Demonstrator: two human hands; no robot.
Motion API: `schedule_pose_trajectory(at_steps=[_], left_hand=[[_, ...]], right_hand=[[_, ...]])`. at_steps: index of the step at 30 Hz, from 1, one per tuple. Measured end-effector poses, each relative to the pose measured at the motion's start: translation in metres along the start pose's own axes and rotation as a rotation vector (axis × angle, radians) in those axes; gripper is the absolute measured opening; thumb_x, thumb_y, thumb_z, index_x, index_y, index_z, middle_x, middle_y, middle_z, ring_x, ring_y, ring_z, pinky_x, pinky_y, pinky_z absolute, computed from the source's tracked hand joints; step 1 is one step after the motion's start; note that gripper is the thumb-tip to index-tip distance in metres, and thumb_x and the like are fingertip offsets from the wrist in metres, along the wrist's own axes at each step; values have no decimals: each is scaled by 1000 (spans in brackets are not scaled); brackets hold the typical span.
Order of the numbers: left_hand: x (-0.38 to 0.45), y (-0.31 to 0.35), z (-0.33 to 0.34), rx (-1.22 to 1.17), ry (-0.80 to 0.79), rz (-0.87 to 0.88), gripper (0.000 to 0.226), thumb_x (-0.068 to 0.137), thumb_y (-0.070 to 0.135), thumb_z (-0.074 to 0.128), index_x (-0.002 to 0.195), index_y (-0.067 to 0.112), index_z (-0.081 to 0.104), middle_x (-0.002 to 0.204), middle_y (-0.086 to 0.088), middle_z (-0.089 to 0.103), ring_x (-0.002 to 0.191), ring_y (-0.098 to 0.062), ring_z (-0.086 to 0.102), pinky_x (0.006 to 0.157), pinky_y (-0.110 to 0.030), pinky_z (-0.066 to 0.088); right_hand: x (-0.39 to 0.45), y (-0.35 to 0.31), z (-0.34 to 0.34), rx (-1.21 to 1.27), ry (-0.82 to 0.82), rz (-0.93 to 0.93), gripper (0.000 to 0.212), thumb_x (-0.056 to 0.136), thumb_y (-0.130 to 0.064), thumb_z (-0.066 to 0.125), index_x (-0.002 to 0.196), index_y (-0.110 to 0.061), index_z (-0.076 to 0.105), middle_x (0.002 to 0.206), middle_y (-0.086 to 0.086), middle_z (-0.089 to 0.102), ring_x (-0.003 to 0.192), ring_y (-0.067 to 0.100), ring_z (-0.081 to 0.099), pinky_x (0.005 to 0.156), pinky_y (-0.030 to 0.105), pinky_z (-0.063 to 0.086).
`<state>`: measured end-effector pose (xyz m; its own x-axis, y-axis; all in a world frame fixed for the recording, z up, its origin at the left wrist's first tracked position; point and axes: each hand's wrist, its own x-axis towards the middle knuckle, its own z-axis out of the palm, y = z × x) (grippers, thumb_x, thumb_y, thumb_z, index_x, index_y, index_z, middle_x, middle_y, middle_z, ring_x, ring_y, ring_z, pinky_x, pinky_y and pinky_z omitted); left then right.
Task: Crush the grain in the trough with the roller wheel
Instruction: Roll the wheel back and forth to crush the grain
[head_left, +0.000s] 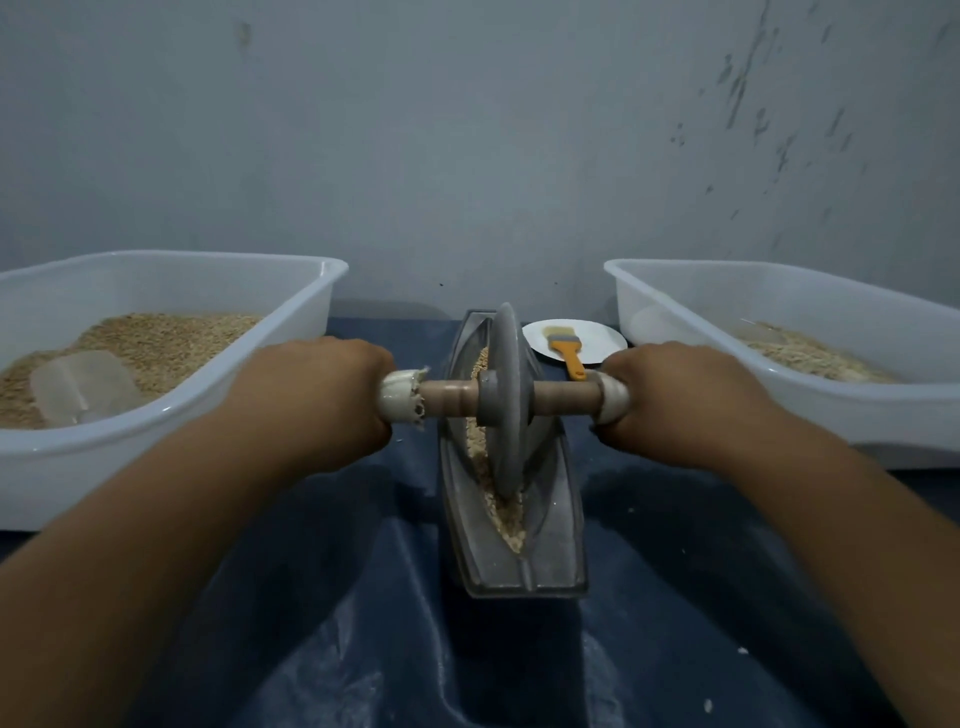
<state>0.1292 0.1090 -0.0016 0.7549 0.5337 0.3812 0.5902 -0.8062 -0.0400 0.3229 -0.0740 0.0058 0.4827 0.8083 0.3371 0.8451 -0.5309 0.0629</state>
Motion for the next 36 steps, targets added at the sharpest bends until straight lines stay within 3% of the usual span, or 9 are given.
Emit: schedule_pose_trajectory(at_steps=[3,7,12,15,22,27,29,33,36], left_hand=[[-5,-5,-7,25,-65,36,18,73,32,65,68,35,48,73,10,57,66,-7,54,55,-24,37],[-9,-9,-10,63,10,67,13,68,38,65,70,37,53,64,14,56,58,1,48,48,-18,29],[7,-1,16,36,149,-26,23,79,28,61,66,30,42,64,9,52,63,-16,52,57,-28,36],[16,-1,24,30,125,-71,23,81,25,59,68,29,41,68,7,53,68,-19,54,62,-29,41],[5,-16,8,7,-6,50,15,67,32,67,69,35,52,65,13,55,62,-5,52,51,-22,33],[12,-7,20,60,191,-6,11,78,27,61,74,29,51,67,8,55,68,-19,56,61,-29,43],[18,-4,22,59,161,-35,10,79,25,60,76,29,51,70,7,56,70,-20,56,63,-29,43],[16,-14,13,11,-56,-4,12,72,28,66,76,30,55,72,9,59,71,-14,58,62,-27,44],[8,-23,9,-41,-63,42,13,65,33,66,73,32,57,68,12,59,67,-11,59,63,-29,49]], right_hand=[[-5,9,-15,53,-172,-53,17,74,-38,67,68,-30,54,69,-7,63,66,12,60,56,28,47],[-12,14,-21,193,-315,-47,16,66,-45,75,71,-42,59,63,-14,63,59,3,59,46,20,36],[7,8,23,-22,188,17,23,83,-37,58,71,-23,44,77,-3,64,75,27,61,56,30,36],[19,6,32,-50,293,-4,22,87,-34,54,73,-25,40,79,0,64,78,30,62,59,31,33],[6,22,2,134,-142,-54,17,68,-39,71,66,-31,57,63,-8,62,61,11,59,51,26,40],[13,12,22,2,89,16,24,82,-38,60,66,-27,44,63,-8,50,66,20,53,51,28,29],[18,8,28,-45,169,40,28,86,-35,54,65,-27,38,61,-9,41,59,18,44,51,28,25],[19,18,13,17,-35,-34,24,74,-43,68,66,-29,49,64,-9,55,58,11,50,49,25,31],[10,23,1,130,-161,-78,22,64,-47,74,65,-35,57,61,-10,61,59,9,58,50,26,38]])
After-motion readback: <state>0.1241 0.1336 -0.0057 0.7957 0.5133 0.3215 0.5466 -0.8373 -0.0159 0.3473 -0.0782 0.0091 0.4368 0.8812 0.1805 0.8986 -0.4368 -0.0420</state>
